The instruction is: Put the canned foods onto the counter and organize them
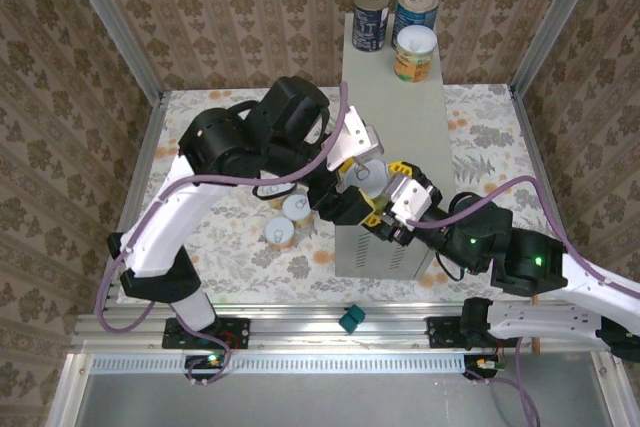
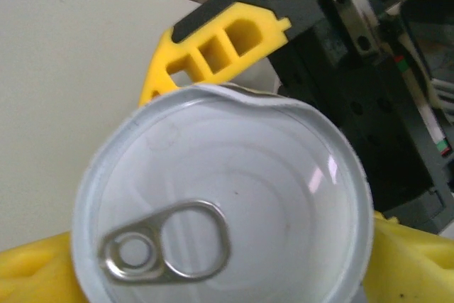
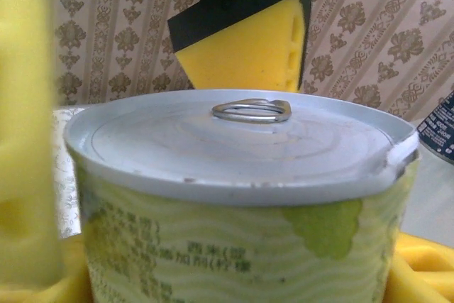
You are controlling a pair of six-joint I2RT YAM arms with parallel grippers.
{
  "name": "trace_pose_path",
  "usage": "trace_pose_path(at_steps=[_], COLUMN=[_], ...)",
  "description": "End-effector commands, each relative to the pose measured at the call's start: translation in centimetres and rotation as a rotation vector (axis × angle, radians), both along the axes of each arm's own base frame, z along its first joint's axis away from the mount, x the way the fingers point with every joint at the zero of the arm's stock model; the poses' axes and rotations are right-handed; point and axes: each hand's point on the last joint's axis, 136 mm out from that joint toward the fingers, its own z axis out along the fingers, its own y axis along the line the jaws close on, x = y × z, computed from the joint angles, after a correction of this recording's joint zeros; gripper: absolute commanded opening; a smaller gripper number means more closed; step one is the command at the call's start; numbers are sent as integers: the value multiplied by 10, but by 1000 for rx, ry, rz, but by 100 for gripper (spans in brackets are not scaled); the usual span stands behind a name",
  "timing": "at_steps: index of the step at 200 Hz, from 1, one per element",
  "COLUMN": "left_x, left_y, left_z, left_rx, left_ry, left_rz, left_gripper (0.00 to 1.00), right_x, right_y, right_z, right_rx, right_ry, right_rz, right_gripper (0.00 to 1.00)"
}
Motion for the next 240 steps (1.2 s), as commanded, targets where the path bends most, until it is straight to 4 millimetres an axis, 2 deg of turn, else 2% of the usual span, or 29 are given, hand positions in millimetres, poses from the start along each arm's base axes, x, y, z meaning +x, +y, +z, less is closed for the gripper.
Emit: trace_pose_path(at_steps=[1,8,80,135,178,240], left_x=[-14,-14,-13,-7,-4,7], left_y=[7,7,8,3,-9,-26], left_z=[23,24,25,43,55,61], left_rx=[-91,-102,-271,-477,-590,-630], left_ry=[-30,-34,-54,-109,-114,-102], left_rz=[-41,-37,8,44,28,36], left_gripper=[95,100,100,100,100,100], right_x=[1,2,-3,-9,-14,-17], right_y=[-10,-11,-20,-26,-25,-22], right_z=[32,32,43,53,53,52], right_rx=[173,184,350,469,487,485], right_ry=[-19,-17,13,71,92,97], right_rz=[-30,-36,-15,13,44,68], right_gripper=[63,63,63,63,63,63])
